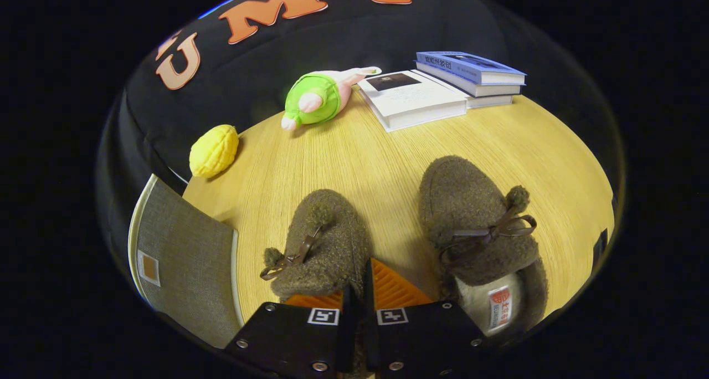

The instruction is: Open the storage box then place both shoes into the box .Put the left shoe in first, then the right shoe, with the right side of both shoes facing outward in a uniform manner.

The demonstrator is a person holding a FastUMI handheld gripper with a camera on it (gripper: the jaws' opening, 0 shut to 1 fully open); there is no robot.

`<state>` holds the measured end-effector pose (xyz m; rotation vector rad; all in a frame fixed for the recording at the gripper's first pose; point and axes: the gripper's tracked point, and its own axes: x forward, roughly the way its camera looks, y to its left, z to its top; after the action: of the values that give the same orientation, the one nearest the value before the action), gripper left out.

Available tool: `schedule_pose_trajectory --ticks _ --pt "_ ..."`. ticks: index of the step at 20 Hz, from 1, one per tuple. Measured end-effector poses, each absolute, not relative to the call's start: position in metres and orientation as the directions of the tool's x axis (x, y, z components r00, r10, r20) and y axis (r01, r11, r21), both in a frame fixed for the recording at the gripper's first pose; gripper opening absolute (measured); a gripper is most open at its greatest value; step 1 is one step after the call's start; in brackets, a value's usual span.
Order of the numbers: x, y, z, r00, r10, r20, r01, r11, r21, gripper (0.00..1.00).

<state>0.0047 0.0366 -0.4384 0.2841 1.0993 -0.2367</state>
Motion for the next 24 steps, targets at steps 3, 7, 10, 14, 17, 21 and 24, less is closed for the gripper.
schedule_pose_trajectory --ticks 3,7,10,14,17,21,24 --pt "0.006 0.046 -0.426 0.453 -0.022 -0.891 0.347 0.925 0.153 0.06" --pt "0.011 0.063 -0.398 0.497 -0.010 -0.868 0.360 0.913 0.195 0.06" --pt "0.018 0.086 -0.371 0.539 0.026 -0.842 0.344 0.905 0.249 0.06" --pt "0.028 0.114 -0.338 0.585 0.045 -0.810 0.306 0.912 0.272 0.06" --pt "0.036 0.141 -0.313 0.623 0.075 -0.779 0.271 0.913 0.305 0.06" --pt "0.051 0.182 -0.279 0.673 0.129 -0.729 0.204 0.914 0.350 0.06" --pt "0.059 0.222 -0.259 0.687 0.210 -0.695 0.133 0.905 0.404 0.06"
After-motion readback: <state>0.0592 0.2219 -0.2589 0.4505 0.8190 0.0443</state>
